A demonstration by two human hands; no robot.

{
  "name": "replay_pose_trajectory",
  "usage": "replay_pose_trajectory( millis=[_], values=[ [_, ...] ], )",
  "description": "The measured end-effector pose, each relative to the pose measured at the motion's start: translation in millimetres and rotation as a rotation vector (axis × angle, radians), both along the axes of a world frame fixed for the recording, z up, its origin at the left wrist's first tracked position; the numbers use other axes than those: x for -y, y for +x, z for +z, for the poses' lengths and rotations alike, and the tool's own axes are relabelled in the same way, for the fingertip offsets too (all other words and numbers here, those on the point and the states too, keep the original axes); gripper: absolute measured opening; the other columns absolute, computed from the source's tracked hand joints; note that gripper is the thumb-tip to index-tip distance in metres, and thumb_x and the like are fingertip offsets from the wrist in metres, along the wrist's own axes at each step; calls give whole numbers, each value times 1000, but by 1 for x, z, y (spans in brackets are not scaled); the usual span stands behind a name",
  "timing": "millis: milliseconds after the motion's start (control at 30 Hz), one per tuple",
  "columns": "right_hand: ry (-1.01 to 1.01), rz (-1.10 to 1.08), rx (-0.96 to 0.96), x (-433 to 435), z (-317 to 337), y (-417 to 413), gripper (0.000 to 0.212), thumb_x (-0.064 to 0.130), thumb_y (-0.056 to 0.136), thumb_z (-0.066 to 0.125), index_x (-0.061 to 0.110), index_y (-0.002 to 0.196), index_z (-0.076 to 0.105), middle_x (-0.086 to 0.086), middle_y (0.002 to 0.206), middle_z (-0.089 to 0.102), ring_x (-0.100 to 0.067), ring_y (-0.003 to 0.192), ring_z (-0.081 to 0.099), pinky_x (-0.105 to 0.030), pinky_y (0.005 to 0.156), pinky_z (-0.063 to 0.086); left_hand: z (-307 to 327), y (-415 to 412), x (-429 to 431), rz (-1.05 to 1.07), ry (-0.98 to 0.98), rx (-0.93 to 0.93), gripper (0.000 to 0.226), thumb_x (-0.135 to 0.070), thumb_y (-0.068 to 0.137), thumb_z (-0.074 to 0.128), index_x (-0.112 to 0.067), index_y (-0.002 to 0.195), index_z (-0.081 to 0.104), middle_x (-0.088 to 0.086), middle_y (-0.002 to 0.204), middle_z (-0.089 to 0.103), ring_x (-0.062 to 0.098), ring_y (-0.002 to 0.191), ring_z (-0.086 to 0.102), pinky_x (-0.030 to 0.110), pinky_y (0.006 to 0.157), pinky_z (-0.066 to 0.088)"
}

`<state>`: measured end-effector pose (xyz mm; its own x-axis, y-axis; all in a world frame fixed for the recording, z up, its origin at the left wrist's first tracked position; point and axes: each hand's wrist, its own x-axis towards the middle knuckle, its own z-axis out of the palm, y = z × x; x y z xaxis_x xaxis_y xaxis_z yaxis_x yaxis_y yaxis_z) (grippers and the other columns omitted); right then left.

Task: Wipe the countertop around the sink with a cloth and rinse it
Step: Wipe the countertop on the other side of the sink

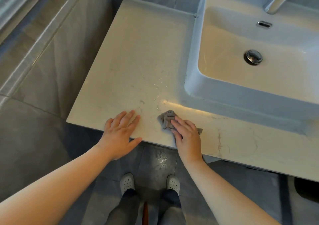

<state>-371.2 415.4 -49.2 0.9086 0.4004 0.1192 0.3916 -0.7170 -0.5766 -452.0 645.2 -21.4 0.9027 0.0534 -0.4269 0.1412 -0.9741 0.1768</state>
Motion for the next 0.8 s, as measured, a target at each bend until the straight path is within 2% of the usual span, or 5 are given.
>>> replay_pose_trajectory(
  millis=[200,300,367,567,800],
  values=[
    [20,-10,-170,5,16,-45,34,8,88,63,19,121,65,17,125,53,-2,114,41,-15,101,29,13,-4,-20,-38,-161,-15,70,-54,95,35,-28,151,3,-9,159,-9,12,145,-10,36,118,1],
    [169,-71,-452,-2,39,-53,32,7,90,61,24,116,67,17,119,59,3,109,54,-16,102,39,21,-14,-28,9,-262,64,67,-46,95,45,-22,151,17,-5,159,11,14,146,7,30,116,8],
    [232,-65,-565,-10,59,-52,33,8,90,60,35,109,67,23,105,66,11,99,59,-12,92,45,28,-21,-34,40,-277,99,63,-41,95,49,-19,149,25,-2,156,21,15,143,17,28,115,13],
    [312,-151,-371,-49,103,-27,32,9,89,62,29,113,68,24,96,66,10,92,59,0,76,40,49,-28,-65,195,-329,73,53,-36,96,49,-18,144,36,-2,148,38,16,134,36,28,110,28],
    [326,-136,-237,-81,127,31,34,4,87,61,30,105,72,31,84,66,9,85,62,-6,73,44,64,3,-98,304,-359,117,51,-39,94,50,-21,140,41,-2,144,43,17,127,45,30,106,38]
  ],
)
